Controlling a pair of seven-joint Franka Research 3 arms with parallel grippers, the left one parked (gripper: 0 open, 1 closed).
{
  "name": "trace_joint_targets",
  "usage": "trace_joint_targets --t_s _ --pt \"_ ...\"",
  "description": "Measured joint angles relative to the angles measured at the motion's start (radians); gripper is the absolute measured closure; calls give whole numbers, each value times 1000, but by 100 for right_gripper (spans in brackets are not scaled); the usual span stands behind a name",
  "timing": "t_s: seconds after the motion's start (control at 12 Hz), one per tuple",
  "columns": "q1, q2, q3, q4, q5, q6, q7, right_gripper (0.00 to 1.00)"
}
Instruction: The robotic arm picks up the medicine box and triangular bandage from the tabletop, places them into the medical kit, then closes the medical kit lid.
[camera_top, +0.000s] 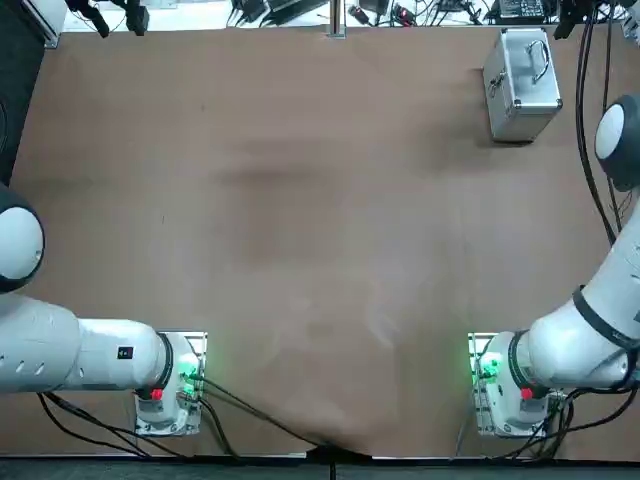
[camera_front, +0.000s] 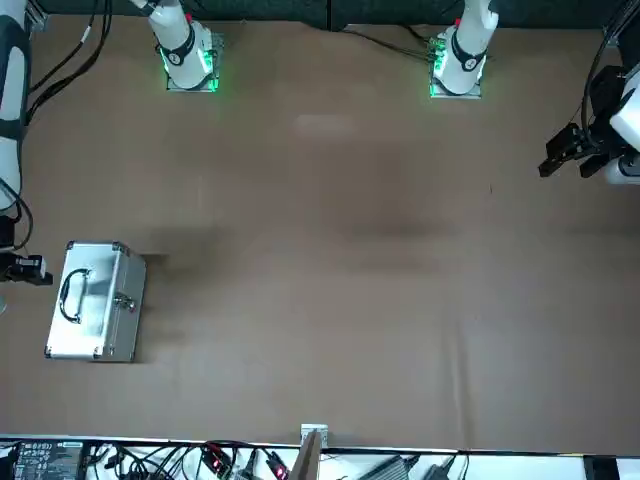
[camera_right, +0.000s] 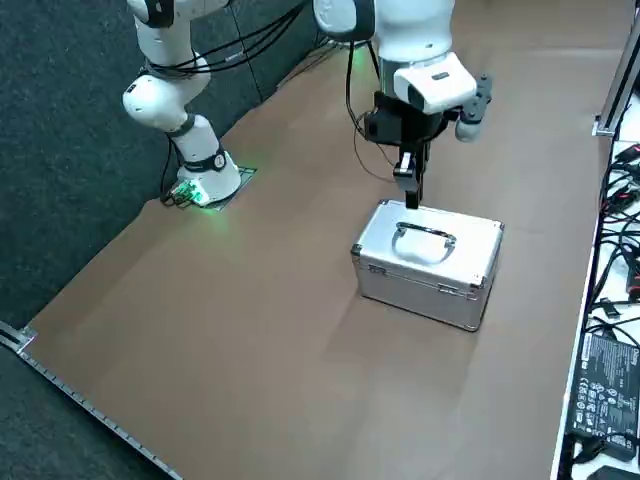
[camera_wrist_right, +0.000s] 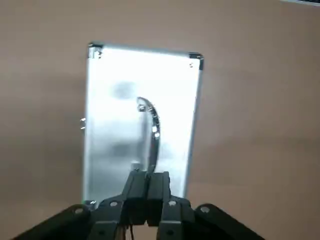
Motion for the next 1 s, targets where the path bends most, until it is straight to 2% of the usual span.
trace_joint_targets --t_s 0.08,0.25,0.42,0.67,0.75,0.83,0.92,1.0 --pt "10 -8 1 1 1 -16 2 97" --pt "43 -29 2 4 2 -49 25 84" --pt "83 -60 3 5 2 -87 57 80" --pt "137 -110 4 6 3 -162 103 48" --pt "174 -143 4 7 4 -200 129 26" --pt "193 -160 4 8 4 -226 150 13" --pt "210 -180 5 8 4 -260 176 2" --pt "227 -200 5 8 4 -295 203 0"
